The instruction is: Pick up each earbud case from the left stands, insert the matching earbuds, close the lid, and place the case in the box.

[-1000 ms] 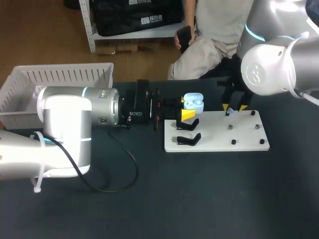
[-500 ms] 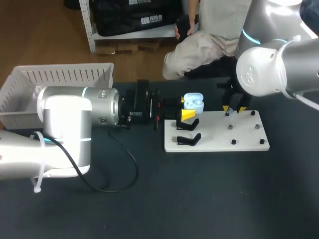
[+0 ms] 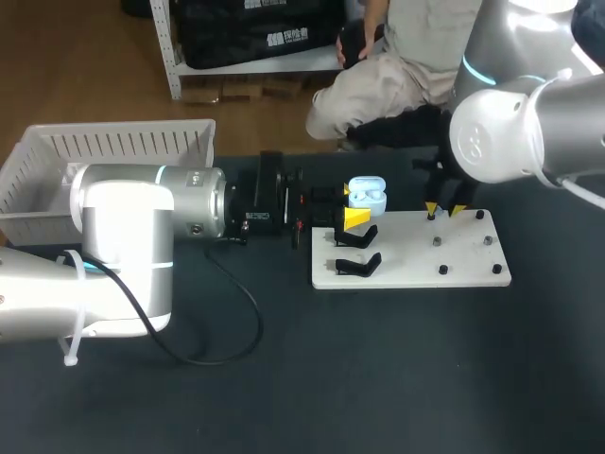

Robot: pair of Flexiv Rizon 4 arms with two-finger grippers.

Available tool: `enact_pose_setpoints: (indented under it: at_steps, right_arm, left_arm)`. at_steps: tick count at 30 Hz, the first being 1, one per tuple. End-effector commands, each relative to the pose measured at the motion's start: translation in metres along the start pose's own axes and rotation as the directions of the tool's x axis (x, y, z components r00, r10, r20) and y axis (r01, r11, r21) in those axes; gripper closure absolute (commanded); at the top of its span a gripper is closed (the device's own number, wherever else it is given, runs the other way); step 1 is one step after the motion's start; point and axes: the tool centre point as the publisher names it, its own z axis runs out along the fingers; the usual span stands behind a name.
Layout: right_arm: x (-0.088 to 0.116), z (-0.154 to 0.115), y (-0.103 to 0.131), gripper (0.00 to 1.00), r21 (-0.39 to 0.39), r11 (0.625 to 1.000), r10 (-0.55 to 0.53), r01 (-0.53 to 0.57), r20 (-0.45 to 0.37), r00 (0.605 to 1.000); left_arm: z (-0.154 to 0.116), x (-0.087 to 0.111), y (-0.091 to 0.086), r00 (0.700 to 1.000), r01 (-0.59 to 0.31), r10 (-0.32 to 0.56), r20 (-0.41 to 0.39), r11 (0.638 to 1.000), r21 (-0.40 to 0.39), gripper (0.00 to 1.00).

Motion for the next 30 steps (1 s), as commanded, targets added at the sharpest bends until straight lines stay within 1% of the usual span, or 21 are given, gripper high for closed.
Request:
enact_pose_setpoints:
  at_steps: [1, 7, 10, 11, 12, 15, 20, 25, 30]
  right_arm:
    - [-0.004, 0.002, 0.001, 0.71, -0.003, 1.0, 0.001, -0.001, -0.007, 1.0]
    - [-0.005, 0.002, 0.001, 0.75, -0.007, 1.0, 0.004, -0.004, -0.008, 1.0]
    - [-0.005, 0.003, 0.001, 0.85, -0.005, 1.0, 0.005, -0.005, -0.011, 1.0]
    - [-0.005, 0.003, 0.0, 0.96, -0.004, 1.0, 0.006, -0.006, -0.013, 1.0]
    - [-0.005, 0.003, 0.0, 1.0, -0.003, 1.0, 0.006, -0.006, -0.013, 1.0]
    - [-0.004, 0.001, 0.0, 1.0, -0.004, 1.0, 0.009, -0.009, -0.014, 1.0]
    - [0.001, -0.011, -0.001, 1.0, -0.012, 1.0, 0.016, -0.016, -0.005, 1.0]
    - [0.012, -0.033, -0.004, 1.0, -0.028, 0.999, 0.027, -0.027, 0.013, 1.0]
    - [0.026, -0.063, -0.005, 1.0, -0.044, 0.998, 0.043, -0.041, 0.043, 0.998]
  left_arm:
    - [0.001, 0.001, -0.001, 1.0, -0.003, 0.003, 0.003, 1.0, -0.005, 1.0]
    - [0.001, 0.001, -0.001, 1.0, -0.003, 0.003, 0.003, 1.0, -0.005, 1.0]
    - [0.001, 0.001, -0.001, 1.0, -0.003, 0.003, 0.003, 1.0, -0.005, 1.0]
    - [0.001, 0.001, -0.001, 1.0, -0.003, 0.003, 0.003, 1.0, -0.005, 1.0]
    - [0.001, 0.001, -0.001, 1.0, -0.003, 0.003, 0.003, 1.0, -0.005, 1.0]
    - [0.001, 0.001, -0.001, 1.0, -0.003, 0.003, 0.003, 1.0, -0.005, 1.0]
    - [0.001, 0.001, -0.001, 1.0, -0.003, 0.003, 0.003, 1.0, -0.005, 1.0]
    - [0.001, 0.001, -0.001, 1.0, -0.003, 0.003, 0.003, 1.0, -0.005, 1.0]
    - [0.001, 0.001, -0.001, 1.0, -0.003, 0.003, 0.003, 1.0, -0.005, 1.0]
